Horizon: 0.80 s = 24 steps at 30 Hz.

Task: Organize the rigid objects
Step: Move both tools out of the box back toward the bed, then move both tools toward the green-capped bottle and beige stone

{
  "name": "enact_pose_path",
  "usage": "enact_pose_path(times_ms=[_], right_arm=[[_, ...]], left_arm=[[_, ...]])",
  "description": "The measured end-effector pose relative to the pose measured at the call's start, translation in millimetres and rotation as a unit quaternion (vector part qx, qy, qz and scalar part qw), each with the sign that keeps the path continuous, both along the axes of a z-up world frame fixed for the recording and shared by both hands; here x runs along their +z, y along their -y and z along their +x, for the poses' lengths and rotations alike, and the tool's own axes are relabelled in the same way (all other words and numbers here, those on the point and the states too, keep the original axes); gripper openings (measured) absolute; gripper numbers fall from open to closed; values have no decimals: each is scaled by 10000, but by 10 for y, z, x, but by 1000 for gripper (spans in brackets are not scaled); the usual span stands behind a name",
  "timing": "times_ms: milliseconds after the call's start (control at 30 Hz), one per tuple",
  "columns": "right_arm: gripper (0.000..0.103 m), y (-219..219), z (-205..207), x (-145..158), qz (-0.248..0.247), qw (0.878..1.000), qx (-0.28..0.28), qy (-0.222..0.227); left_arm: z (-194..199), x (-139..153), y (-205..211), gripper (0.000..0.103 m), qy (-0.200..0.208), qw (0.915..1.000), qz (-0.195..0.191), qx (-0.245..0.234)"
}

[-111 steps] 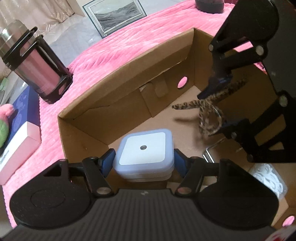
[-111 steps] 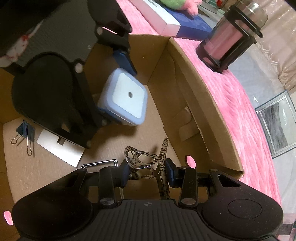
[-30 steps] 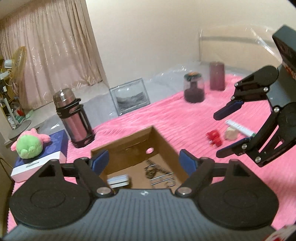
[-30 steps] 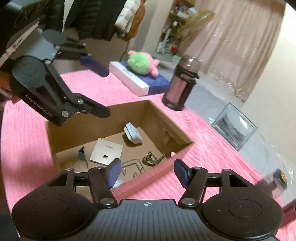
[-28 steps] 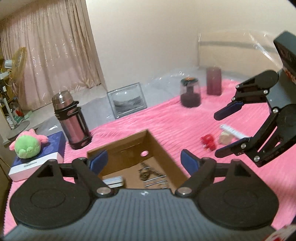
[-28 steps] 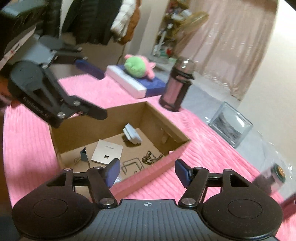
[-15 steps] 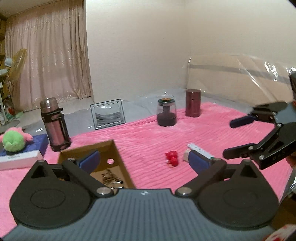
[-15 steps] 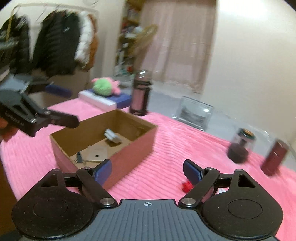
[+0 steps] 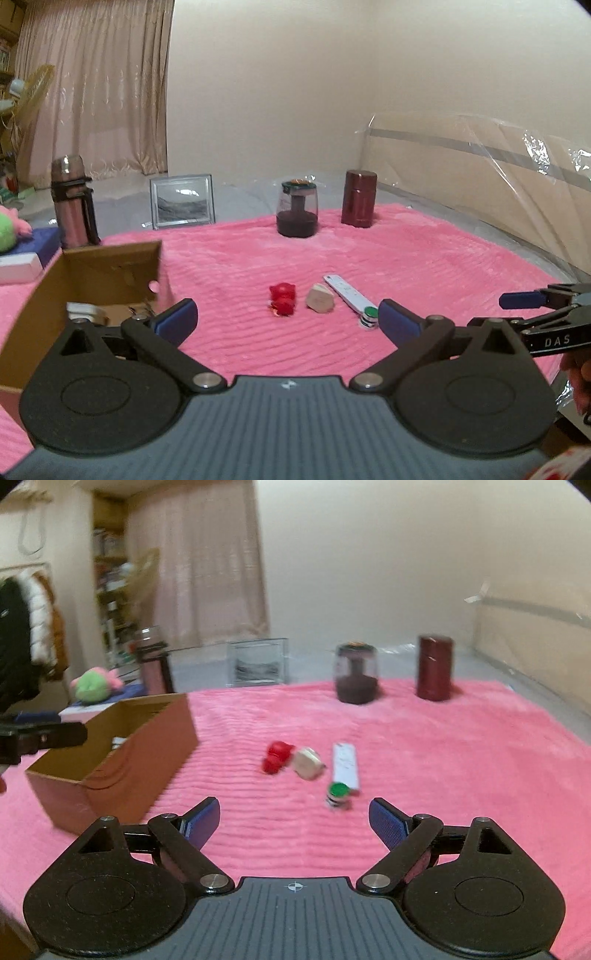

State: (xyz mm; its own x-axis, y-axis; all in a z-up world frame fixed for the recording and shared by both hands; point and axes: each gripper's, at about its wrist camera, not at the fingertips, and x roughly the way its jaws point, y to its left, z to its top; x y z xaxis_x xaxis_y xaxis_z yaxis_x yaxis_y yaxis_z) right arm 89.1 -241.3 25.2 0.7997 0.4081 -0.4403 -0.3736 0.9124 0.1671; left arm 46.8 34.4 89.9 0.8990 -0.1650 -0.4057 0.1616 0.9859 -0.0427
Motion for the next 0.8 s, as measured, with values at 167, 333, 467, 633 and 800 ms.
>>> enact_pose_path(times_ms=[167,333,467,633,800], right_arm=[[85,103,49,-88,118,9999,-85,-16],[85,128,160,-227,137,9998,-111,-18],[85,137,328,-357,230,9996,-189,-3],[84,152,597,-543,282,9992,-270,-93],[73,102,905,-702,291,9991,-274,-169]], left_arm=[[190,-206,172,102,-176,9996,-201,34],[425,-390,344,102,-284,9992,-257,65],[651,-534,441,102,-352,9991,-195,113],[971,-724,487,102,-447,9986,-158,246],[1298,-916,473,102,-568,9976,-190,347]])
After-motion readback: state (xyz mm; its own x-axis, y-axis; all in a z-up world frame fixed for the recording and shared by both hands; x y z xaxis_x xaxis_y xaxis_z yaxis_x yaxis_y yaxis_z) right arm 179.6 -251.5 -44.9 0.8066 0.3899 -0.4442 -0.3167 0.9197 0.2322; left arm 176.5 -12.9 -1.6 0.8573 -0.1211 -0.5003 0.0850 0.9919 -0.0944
